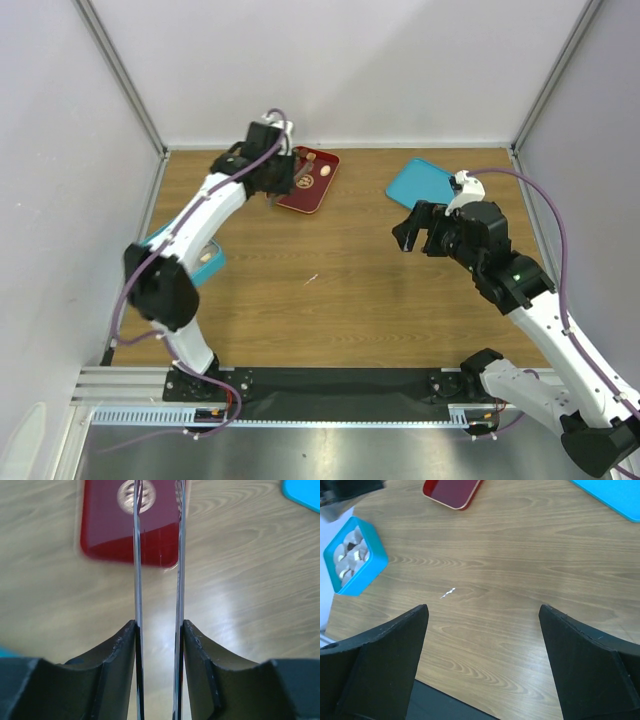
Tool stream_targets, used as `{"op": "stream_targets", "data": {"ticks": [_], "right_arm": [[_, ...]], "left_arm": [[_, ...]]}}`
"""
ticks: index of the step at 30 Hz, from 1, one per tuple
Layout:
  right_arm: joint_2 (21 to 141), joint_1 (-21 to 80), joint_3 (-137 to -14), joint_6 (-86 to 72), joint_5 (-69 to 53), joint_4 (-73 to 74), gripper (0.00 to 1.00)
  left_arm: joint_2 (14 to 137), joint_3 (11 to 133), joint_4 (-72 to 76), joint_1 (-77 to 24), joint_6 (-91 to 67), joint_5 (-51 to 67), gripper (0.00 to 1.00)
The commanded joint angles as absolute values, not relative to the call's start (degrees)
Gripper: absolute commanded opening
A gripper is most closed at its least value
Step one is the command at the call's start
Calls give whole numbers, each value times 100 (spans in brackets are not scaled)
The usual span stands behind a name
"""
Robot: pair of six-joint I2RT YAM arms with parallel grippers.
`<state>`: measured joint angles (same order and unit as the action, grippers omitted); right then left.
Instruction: Pack the chocolate
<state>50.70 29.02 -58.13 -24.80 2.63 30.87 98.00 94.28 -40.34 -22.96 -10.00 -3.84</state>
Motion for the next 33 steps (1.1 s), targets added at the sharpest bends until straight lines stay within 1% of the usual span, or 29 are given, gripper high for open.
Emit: {"op": "stream_targets", "data": {"ticks": [1,3,9,20,33], "right_arm": [[5106,2892,-6108,-2426,624,3155,99],[5115,2892,-6108,-2435,685,3173,99],[5229,2891,-6117,-2382,800,3199,99],[5300,2830,-6056,-2241,949,3226,99],[5282,2619,-5915,-2189,800,3155,99]], "left_arm": [[10352,10254,-3411,-2461,-475,-142,45],[10808,10467,-3349,-2470,-422,-62,47],[11495,10775,-3085,-2479,-229,-149,48],[11979,10793,-2743,-2479,-149,-255,48],[12384,11092,-2856,-2479,-150,-360,45]]}}
